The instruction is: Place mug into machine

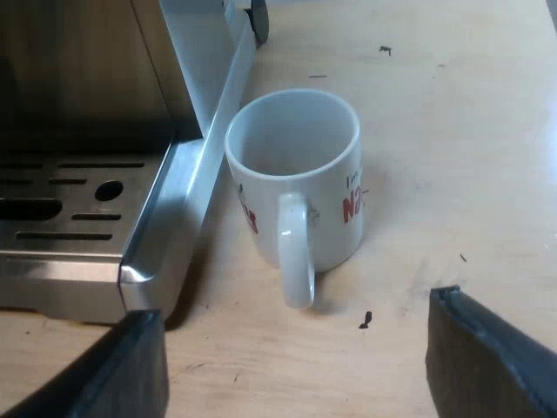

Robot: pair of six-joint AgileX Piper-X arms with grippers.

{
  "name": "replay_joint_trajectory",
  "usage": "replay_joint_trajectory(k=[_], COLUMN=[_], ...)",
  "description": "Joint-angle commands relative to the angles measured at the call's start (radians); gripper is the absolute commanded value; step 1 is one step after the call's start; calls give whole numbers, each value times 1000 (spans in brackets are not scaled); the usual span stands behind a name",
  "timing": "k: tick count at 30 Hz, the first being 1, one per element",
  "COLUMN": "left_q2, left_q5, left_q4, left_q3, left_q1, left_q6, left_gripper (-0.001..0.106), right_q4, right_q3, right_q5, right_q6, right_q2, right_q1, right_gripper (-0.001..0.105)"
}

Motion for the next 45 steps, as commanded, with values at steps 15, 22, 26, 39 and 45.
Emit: replay_joint_trajectory(k=[15,22,26,39,45], left_q2=[109,109,109,109,109], left_q5=[-10,-10,-8,6,6], left_q4=[-23,-57,-64,-64,-64], left_q3=[-8,-8,-8,-8,-8], left_q1=[-5,-5,-5,-5,-5], left_q6=[29,29,29,29,29], left_gripper=[75,75,75,75,75], right_q4=[-334,-516,-623,-926,-1032], right_q3=[162,183,183,183,183], right_q5=[-37,200,464,511,527], right_q6=[-15,-15,81,212,204], right_q2=[156,305,419,726,825], right_q1=[16,240,368,393,393], right_gripper=[64,64,64,64,64])
